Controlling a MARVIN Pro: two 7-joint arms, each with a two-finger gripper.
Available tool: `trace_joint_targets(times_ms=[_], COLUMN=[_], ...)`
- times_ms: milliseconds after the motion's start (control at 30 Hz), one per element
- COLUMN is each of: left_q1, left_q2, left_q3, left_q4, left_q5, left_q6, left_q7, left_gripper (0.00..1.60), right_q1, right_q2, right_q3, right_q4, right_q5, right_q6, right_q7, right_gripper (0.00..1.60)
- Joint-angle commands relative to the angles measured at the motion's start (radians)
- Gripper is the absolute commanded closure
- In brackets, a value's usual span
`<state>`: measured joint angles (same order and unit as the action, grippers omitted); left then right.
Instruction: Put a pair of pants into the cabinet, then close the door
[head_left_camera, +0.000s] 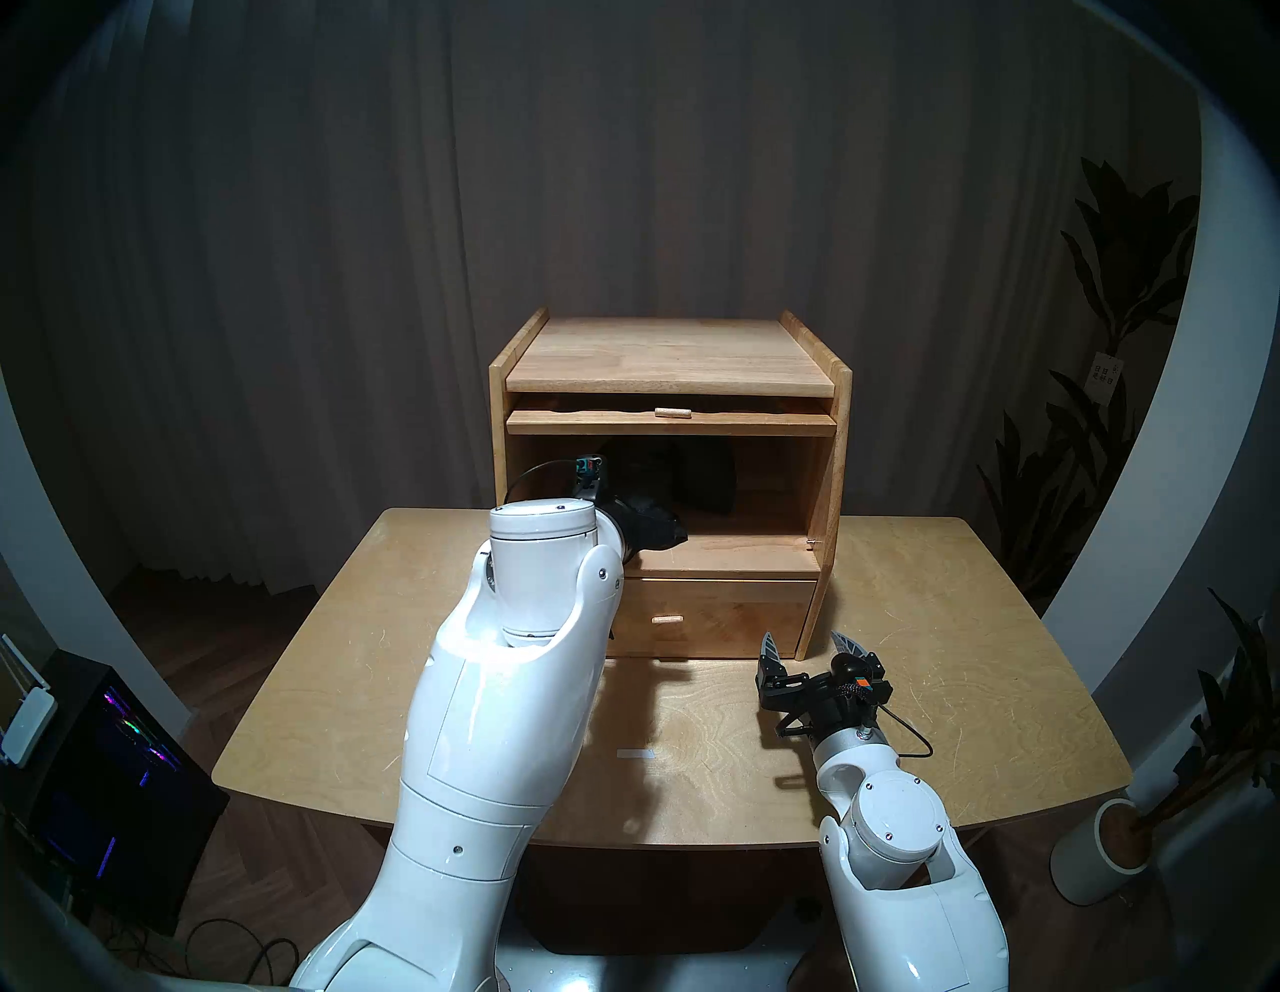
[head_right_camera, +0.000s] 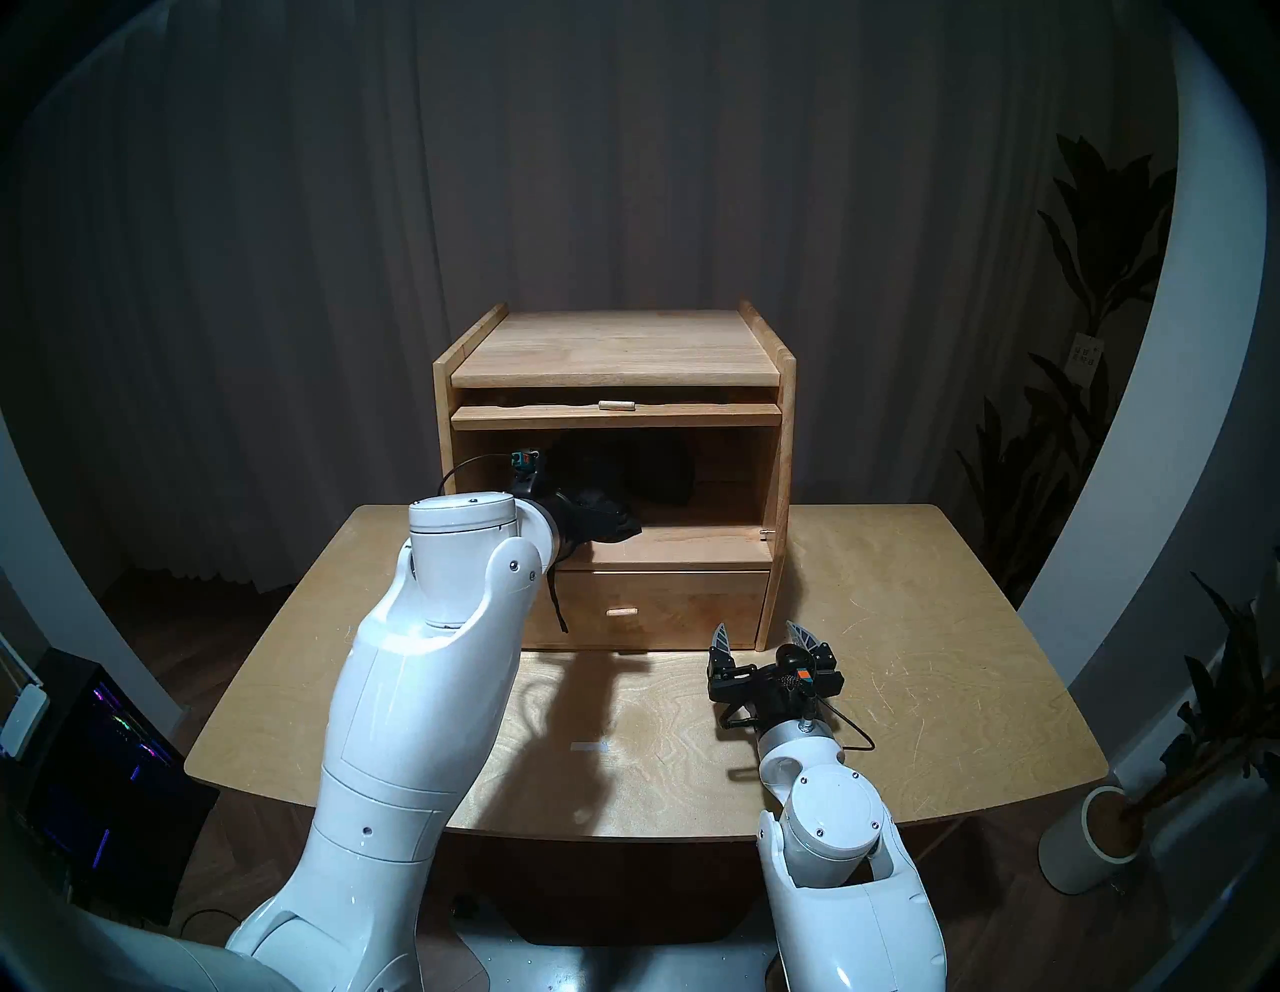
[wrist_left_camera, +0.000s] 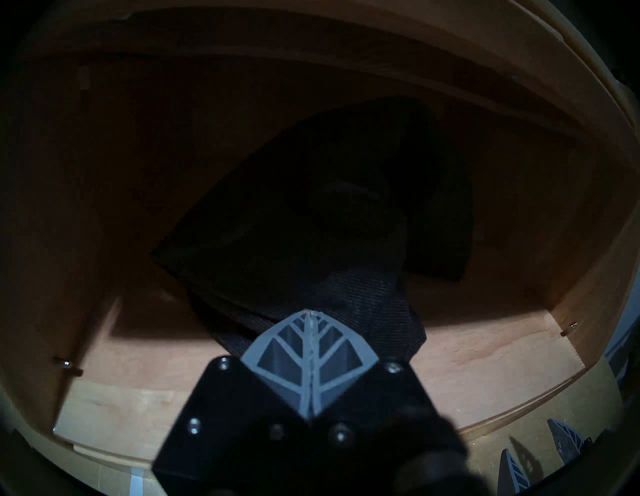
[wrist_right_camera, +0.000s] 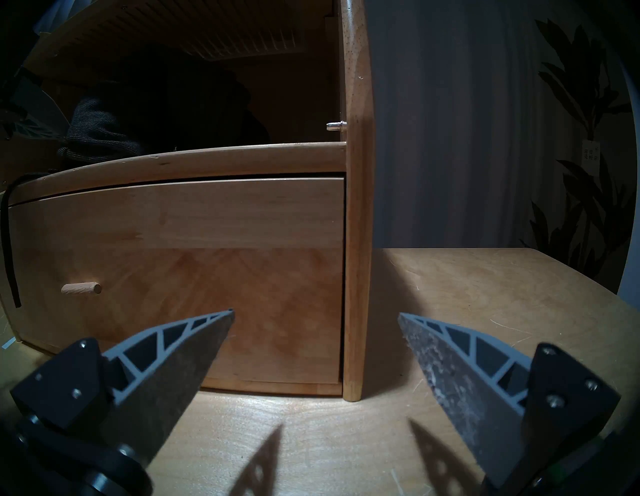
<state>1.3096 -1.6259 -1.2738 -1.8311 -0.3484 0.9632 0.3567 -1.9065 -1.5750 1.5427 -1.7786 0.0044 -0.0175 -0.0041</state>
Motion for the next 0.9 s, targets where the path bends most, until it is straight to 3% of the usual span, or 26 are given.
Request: trace_joint_targets(times_ms=[0,267,467,867], left_q1=[-0.109,-0.160,-0.193,-0.258], left_q2=[0.010,0.021,0.013,-0.012], left_q3=[-0.009,0.001,-0.001,0.083], left_q4=[0.045,0.138,0.188,0.229], left_q5=[0.034,0.049,0.077,0.130], left_q6=[-0.003,-0.010,-0.088,-0.200], left_q7=[-0.001,0.001,0.018,0.045], left_gripper=[1.60,1.60,1.60,1.60], right_q1=[0.002,0.002,0.003,0.004], right_q2=[-0.003,-0.004,-0.003,-0.003], right_q3=[-0.002,-0.002,-0.002,-0.002], right_q4=[-0.027,-0.027,-0.026,-0.025], right_q5=[0.000,-0.001,0.000,0.000], right_q6=[-0.005,-0.004,-0.005,-0.005], right_q7=[-0.002,-0.002,-0.002,-0.002], right_gripper=[0.00,0.00,0.00,0.00])
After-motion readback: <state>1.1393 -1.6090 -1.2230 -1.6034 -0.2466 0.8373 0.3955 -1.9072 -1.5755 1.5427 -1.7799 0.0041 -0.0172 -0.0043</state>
